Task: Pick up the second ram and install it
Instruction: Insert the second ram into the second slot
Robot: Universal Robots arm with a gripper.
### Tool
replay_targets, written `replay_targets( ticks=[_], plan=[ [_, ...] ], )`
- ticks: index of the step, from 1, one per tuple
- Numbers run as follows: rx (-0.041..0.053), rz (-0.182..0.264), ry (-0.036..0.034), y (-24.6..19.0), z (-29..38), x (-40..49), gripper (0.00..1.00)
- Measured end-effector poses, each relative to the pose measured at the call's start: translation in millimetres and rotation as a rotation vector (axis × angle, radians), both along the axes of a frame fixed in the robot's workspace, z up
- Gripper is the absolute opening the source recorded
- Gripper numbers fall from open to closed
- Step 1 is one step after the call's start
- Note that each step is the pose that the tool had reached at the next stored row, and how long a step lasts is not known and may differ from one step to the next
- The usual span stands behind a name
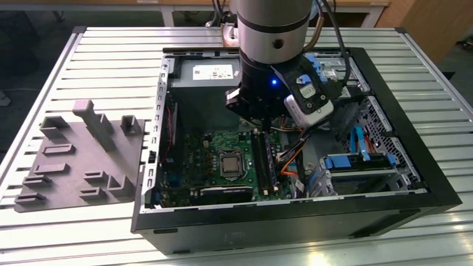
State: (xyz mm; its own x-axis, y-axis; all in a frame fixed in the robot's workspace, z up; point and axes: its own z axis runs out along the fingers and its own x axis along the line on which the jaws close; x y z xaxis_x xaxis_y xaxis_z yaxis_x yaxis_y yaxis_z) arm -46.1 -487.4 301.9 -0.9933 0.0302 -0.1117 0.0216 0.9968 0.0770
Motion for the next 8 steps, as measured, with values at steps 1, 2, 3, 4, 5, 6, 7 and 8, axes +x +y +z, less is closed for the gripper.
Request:
replay_targets(
  ticks=[1,2,3,4,5,6,7,8],
  plan=[
    [-0.0001,0.000,0.0001,0.0,-0.4,0.0,0.12],
    [0.0000,0.000,0.0000,0.0,-0.8,0.0,0.12],
    [0.0000,0.000,0.0000,0.0,-1.3,0.0,0.12],
    [-0.0001,0.000,0.0000,0.0,-1.7,0.0,0.12],
    [-0.0001,0.000,0.0000,0.0,-2.1,0.0,0.12],
    [-0.0001,0.000,0.0000,0.0,-2.5,0.0,0.12],
    [-0.0001,0.000,0.0000,0.0,-2.8,0.0,0.12],
    [-0.0001,0.000,0.0000,0.0,-3.2,0.0,0.12]
  ],
)
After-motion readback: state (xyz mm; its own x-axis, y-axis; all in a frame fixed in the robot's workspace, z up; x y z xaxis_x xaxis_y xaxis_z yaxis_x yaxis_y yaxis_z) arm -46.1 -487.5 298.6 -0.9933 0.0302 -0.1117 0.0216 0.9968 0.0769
